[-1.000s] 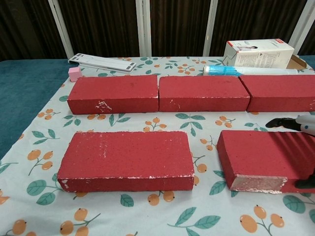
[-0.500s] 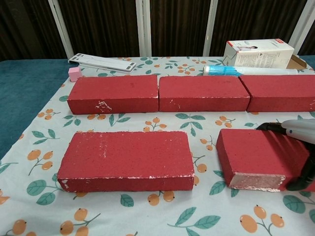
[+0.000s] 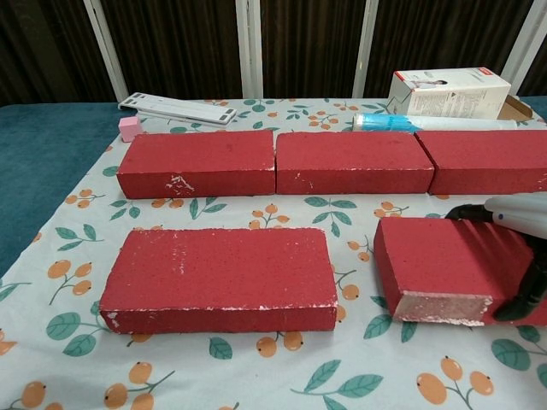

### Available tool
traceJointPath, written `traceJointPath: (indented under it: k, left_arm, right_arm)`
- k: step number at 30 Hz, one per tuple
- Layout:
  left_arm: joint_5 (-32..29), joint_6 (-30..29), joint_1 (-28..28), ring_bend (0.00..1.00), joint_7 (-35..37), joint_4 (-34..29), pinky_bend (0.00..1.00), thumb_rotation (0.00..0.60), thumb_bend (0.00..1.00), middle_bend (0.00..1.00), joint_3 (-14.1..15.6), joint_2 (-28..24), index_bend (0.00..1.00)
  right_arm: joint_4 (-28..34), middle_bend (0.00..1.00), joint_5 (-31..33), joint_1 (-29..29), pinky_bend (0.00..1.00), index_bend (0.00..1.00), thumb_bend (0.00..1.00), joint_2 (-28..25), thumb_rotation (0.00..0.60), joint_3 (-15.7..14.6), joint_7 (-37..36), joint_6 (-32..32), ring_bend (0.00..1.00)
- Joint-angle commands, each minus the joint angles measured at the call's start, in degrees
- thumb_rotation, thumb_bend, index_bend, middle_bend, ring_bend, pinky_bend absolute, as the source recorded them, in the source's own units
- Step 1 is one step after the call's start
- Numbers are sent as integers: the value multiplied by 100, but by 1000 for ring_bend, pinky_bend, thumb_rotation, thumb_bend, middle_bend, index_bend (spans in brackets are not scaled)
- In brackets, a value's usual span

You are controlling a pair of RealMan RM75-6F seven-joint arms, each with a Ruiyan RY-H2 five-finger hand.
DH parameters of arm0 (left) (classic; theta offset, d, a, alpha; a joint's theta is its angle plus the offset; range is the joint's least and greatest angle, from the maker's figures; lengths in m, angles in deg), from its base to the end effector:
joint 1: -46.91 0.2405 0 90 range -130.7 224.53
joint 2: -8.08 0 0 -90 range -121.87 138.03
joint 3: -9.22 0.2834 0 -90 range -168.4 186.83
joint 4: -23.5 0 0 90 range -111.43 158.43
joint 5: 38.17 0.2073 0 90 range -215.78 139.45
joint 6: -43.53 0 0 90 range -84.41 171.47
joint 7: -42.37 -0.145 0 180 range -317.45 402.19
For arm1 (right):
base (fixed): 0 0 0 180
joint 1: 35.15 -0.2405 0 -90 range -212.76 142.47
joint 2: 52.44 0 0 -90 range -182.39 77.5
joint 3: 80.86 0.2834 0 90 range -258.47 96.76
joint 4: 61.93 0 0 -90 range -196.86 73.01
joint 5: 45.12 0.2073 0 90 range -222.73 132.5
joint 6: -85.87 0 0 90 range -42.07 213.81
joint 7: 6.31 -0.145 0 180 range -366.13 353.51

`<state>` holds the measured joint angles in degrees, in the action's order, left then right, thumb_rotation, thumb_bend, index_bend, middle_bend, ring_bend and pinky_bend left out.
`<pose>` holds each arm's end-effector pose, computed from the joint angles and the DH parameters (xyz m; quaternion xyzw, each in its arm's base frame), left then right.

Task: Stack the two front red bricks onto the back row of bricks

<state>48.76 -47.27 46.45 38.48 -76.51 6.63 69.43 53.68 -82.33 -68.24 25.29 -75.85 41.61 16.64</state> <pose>-0.3172 0.1564 0.1903 -0.5636 -0.3839 -0.4016 0.6113 -0.2106 -0.2639 0.0321 0.7096 -0.4792 0.1898 0.4805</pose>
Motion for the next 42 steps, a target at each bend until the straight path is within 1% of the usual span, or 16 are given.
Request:
traceJointPath:
  k: [1, 5, 9, 14, 17, 19, 23, 28, 29, 35, 36, 41, 42]
  left_arm:
    - [-10, 11, -3, 0, 1, 5, 145, 600, 0, 36, -2, 0, 106]
    - [-25, 22, -10, 0, -22, 14, 145, 600, 0, 36, -8, 10, 106]
    - [-87, 53, -24, 0, -55, 33, 145, 600, 0, 36, -31, 26, 107]
    - [-199, 97, -51, 0, -163, 44, 145, 600, 0, 36, -78, 70, 107]
    - [-292, 125, -63, 0, -269, 41, 145, 600, 0, 36, -109, 105, 107]
    - [-371, 150, -75, 0, -370, 38, 145, 600, 0, 36, -133, 137, 107]
    - [-483, 172, -94, 0, -577, 9, 145, 600, 0, 36, -169, 210, 108]
    - [-563, 236, -132, 0, -859, -37, 145, 600, 0, 33, -166, 312, 108]
    - [-573, 246, -137, 0, -879, -44, 145, 600, 0, 33, -167, 320, 108]
    - [-685, 197, -157, 0, -1135, -74, 145, 600, 0, 33, -236, 433, 110]
    - [-682, 193, -158, 0, -1149, -77, 145, 600, 0, 33, -235, 442, 110]
    - [-643, 139, -139, 0, -1208, -104, 145, 600, 0, 32, -215, 470, 112]
    - [-641, 126, -133, 0, -1213, -105, 145, 600, 0, 32, -216, 471, 112]
  right_arm:
    - [176, 345, -5, -72, 0, 369, 68, -169, 600, 92, 53, -81, 159]
    - [485, 345, 114, -236, 0, 369, 68, -577, 600, 310, 161, -136, 159]
    - [745, 345, 463, -481, 0, 369, 68, -1097, 600, 614, 210, 65, 159]
    - [739, 345, 1188, -955, 0, 369, 68, -1834, 600, 1079, 130, 786, 159]
    - [488, 345, 1559, -1252, 0, 369, 68, -2135, 600, 1307, -29, 1384, 159]
    - [171, 345, 1717, -1467, 0, 369, 68, -2216, 600, 1390, -80, 1740, 159]
    - [-426, 345, 2050, -1886, 0, 369, 68, -2191, 600, 1341, -42, 2357, 159]
    - [-1388, 345, 2644, -2542, 0, 369, 68, -1895, 600, 1166, -85, 3232, 159]
    - [-1493, 345, 2695, -2607, 0, 369, 68, -1851, 600, 1145, -93, 3302, 159]
    - [-2694, 345, 3144, -3286, 0, 369, 68, -1327, 600, 832, -212, 3970, 158]
    - [-2787, 345, 3182, -3330, 0, 369, 68, -1283, 600, 798, -230, 4017, 159]
    - [-3634, 345, 3471, -3665, 0, 369, 69, -851, 600, 474, -472, 4397, 159]
    - [-3711, 345, 3482, -3689, 0, 369, 69, -808, 600, 447, -498, 4415, 159]
